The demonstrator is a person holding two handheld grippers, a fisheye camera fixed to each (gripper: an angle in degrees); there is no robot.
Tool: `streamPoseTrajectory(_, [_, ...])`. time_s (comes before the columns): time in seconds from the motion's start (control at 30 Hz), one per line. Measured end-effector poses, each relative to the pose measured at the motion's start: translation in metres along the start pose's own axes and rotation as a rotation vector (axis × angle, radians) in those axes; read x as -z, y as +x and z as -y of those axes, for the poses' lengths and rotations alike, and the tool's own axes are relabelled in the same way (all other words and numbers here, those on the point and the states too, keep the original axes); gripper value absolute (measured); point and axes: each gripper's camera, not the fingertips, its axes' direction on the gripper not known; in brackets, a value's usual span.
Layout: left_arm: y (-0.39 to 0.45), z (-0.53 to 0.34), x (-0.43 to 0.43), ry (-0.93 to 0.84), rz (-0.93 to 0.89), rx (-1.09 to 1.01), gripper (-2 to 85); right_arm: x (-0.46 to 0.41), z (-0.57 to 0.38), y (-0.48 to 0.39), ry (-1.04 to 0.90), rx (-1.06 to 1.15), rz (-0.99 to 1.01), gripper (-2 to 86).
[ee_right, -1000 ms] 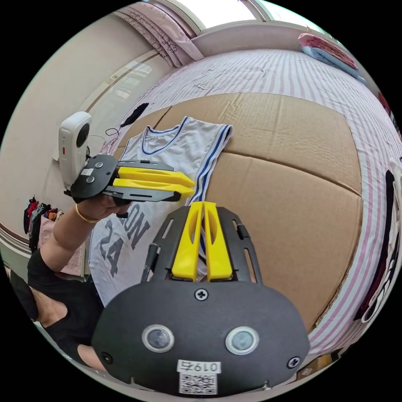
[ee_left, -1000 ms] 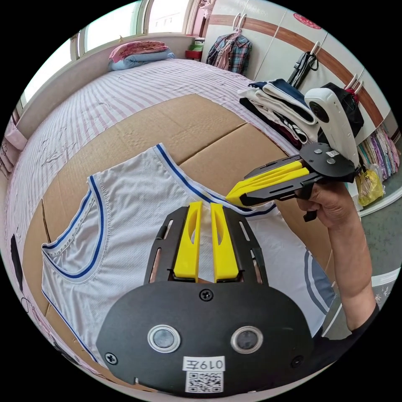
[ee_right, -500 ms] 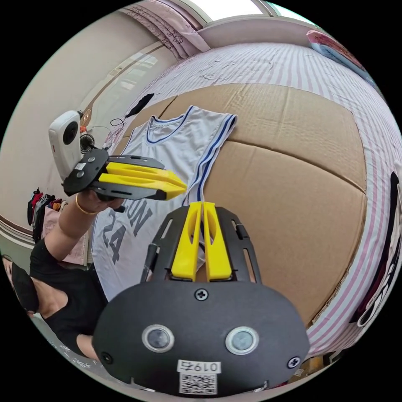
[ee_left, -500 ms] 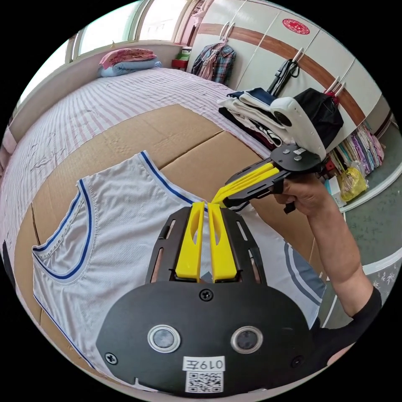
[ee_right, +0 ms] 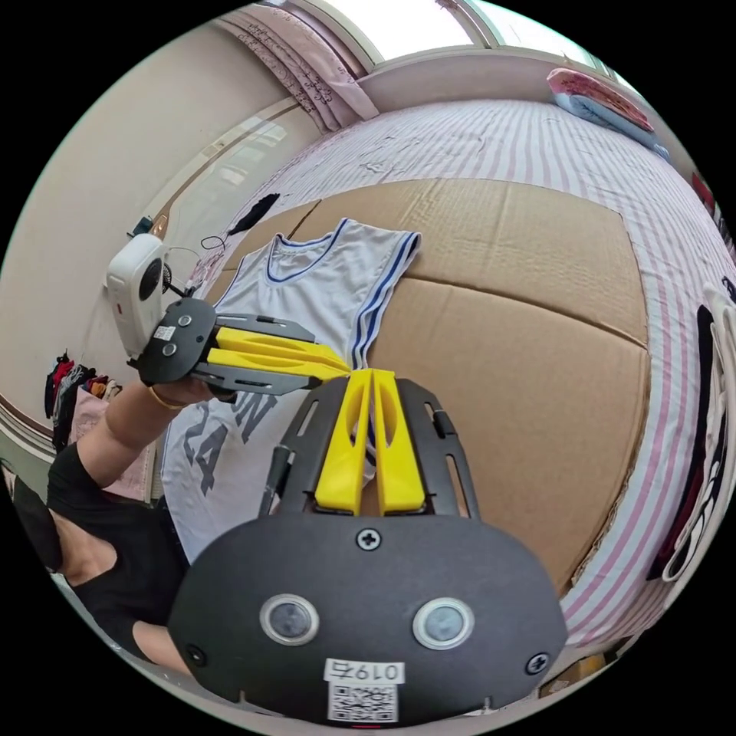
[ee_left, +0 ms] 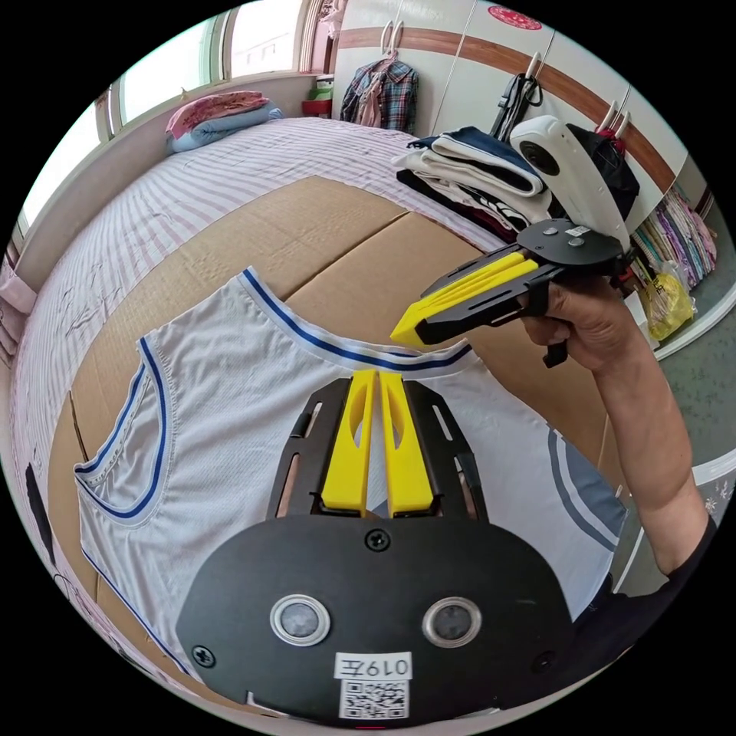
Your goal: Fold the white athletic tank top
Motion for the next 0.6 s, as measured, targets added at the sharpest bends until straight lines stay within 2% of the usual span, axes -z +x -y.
streamPoseTrajectory(0.2, [0.021,0.001,0.007,0.01,0.004,0.007,1.2,0.002,-0.008,0.013,-0.042,-0.023,0.085,3.2])
streamPoseTrajectory(0.33, [0.044,0.005,0.012,0.014,0.027,-0.029,1.1,0.01,-0.014,-0.002,0.032,0.049,0.147,5.8])
streamPoseTrajectory(0.4, [0.054,0.006,0.015,0.013,0.06,-0.076,1.1,0.003,-0.013,-0.012,-0.01,0.086,0.097,6.5])
streamPoseTrajectory(0.53, [0.088,-0.002,0.029,0.089,0.252,-0.273,1.6,-0.013,-0.015,-0.023,-0.079,0.136,-0.031,2.4])
streamPoseTrajectory(0.6, [0.103,-0.006,0.031,0.119,0.371,-0.343,2.2,-0.01,-0.018,-0.021,-0.052,0.143,-0.007,0.8])
